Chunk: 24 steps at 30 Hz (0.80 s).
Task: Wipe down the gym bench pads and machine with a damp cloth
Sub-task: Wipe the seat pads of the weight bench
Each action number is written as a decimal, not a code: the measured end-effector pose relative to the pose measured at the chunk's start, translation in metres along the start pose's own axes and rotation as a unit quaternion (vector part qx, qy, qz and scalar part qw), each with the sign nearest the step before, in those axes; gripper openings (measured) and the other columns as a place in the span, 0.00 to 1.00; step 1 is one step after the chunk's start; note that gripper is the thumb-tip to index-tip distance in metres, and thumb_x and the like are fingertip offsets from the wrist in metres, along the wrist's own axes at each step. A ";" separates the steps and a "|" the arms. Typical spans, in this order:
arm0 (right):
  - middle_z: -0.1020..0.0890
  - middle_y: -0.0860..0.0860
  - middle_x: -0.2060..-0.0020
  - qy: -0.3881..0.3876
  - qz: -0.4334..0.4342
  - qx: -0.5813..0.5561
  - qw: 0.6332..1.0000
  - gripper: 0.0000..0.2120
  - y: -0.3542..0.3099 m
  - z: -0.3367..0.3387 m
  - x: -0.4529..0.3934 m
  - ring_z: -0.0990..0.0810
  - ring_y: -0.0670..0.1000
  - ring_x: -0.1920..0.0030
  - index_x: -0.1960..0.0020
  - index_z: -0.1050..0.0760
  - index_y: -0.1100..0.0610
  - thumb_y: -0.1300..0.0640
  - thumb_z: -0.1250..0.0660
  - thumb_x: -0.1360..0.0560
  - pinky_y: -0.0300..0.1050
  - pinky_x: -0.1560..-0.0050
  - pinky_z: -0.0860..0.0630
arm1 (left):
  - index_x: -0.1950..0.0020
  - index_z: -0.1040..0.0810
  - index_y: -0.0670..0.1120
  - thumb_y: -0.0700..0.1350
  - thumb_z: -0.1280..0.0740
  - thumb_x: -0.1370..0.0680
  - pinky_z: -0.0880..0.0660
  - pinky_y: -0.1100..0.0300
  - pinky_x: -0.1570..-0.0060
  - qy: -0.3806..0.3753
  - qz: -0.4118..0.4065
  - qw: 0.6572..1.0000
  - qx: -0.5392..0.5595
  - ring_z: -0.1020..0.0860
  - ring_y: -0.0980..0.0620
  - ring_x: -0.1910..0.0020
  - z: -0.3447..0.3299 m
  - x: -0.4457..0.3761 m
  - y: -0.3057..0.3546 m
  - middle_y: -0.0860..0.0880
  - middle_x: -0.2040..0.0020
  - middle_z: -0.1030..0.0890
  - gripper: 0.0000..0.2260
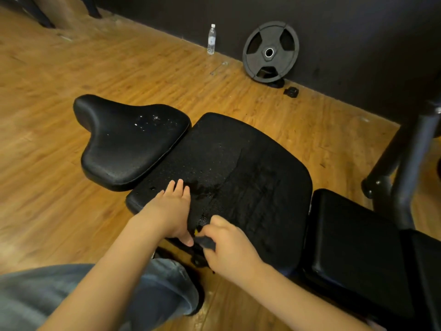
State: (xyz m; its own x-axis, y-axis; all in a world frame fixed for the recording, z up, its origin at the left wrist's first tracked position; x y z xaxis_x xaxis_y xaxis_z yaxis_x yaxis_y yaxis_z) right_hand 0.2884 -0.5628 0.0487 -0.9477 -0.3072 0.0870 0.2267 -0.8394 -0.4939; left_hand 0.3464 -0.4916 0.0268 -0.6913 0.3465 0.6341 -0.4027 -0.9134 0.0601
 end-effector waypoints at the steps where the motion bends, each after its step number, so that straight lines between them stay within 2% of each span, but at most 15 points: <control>1: 0.29 0.55 0.53 -0.003 0.005 0.002 1.000 0.08 0.000 0.000 -0.001 0.25 0.62 0.57 0.48 0.24 0.61 0.60 0.39 0.25 0.54 0.58 0.28 | 0.24 0.64 0.39 0.59 0.27 0.31 0.54 0.49 0.26 0.000 0.010 1.000 0.005 0.62 0.42 0.24 0.000 0.001 -0.004 0.41 0.23 0.64 0.55; 4: 0.29 0.55 0.54 0.002 0.014 0.004 1.000 0.08 0.004 0.004 -0.006 0.25 0.61 0.57 0.49 0.23 0.60 0.60 0.39 0.25 0.53 0.59 0.28 | 0.24 0.63 0.38 0.60 0.27 0.31 0.54 0.48 0.26 -0.001 0.030 0.999 0.012 0.62 0.41 0.24 0.002 0.000 -0.010 0.40 0.23 0.64 0.56; 7: 0.27 0.56 0.54 0.023 0.000 0.017 1.000 0.09 0.024 0.017 -0.030 0.24 0.60 0.54 0.50 0.21 0.59 0.60 0.38 0.26 0.53 0.55 0.26 | 0.24 0.64 0.38 0.60 0.26 0.33 0.53 0.48 0.26 -0.006 0.047 0.999 0.021 0.62 0.41 0.24 0.001 -0.003 -0.015 0.39 0.24 0.64 0.58; 10: 0.26 0.56 0.55 0.068 -0.057 0.035 0.995 0.09 0.066 0.046 -0.067 0.24 0.58 0.53 0.50 0.20 0.60 0.60 0.38 0.23 0.51 0.52 0.27 | 0.25 0.65 0.37 0.61 0.25 0.35 0.53 0.48 0.26 -0.007 0.058 0.998 0.027 0.62 0.41 0.24 0.001 -0.006 -0.019 0.39 0.24 0.64 0.60; 15: 0.27 0.57 0.54 0.116 -0.113 0.046 0.986 0.11 0.125 0.088 -0.122 0.26 0.57 0.54 0.50 0.20 0.60 0.60 0.41 0.21 0.49 0.54 0.30 | 0.26 0.66 0.35 0.61 0.25 0.35 0.52 0.48 0.26 -0.019 0.054 0.998 0.000 0.61 0.40 0.24 -0.002 -0.013 -0.016 0.37 0.25 0.65 0.61; 18: 0.25 0.57 0.54 0.147 -0.151 0.065 0.975 0.10 0.155 0.114 -0.148 0.25 0.58 0.55 0.52 0.21 0.59 0.60 0.41 0.22 0.46 0.59 0.30 | 0.26 0.66 0.35 0.62 0.26 0.35 0.52 0.48 0.26 -0.019 0.049 0.999 -0.009 0.62 0.40 0.24 -0.002 -0.016 -0.016 0.36 0.25 0.65 0.61; 21: 0.21 0.58 0.58 0.186 -0.214 0.060 0.957 0.09 0.187 0.140 -0.163 0.22 0.58 0.58 0.52 0.21 0.60 0.62 0.40 0.23 0.43 0.63 0.33 | 0.26 0.66 0.35 0.62 0.26 0.35 0.53 0.49 0.26 -0.013 0.043 0.999 -0.015 0.62 0.40 0.24 -0.003 -0.017 -0.017 0.36 0.25 0.65 0.61; 24: 0.20 0.60 0.57 0.204 -0.253 0.049 0.944 0.10 0.204 0.154 -0.170 0.21 0.60 0.55 0.51 0.21 0.62 0.65 0.41 0.24 0.46 0.60 0.29 | 0.26 0.67 0.35 0.62 0.26 0.35 0.53 0.49 0.25 -0.010 0.038 0.999 -0.014 0.62 0.40 0.24 -0.003 -0.016 -0.017 0.36 0.25 0.65 0.61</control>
State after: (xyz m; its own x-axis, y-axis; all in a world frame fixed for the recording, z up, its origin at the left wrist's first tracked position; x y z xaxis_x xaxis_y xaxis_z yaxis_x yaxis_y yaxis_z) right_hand 0.5298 -0.7504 0.0663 -0.9434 0.3261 -0.0600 -0.2778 -0.8763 -0.3936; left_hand 0.3624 -0.4814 0.0128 -0.7085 0.2719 0.6512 -0.3669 -0.9302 -0.0107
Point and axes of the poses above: each hand's wrist, its own x-axis away from the middle knuckle, its own z-axis out of the back of the hand, y = z × x, the point moved 10 cm from there along -x, towards the middle knuckle
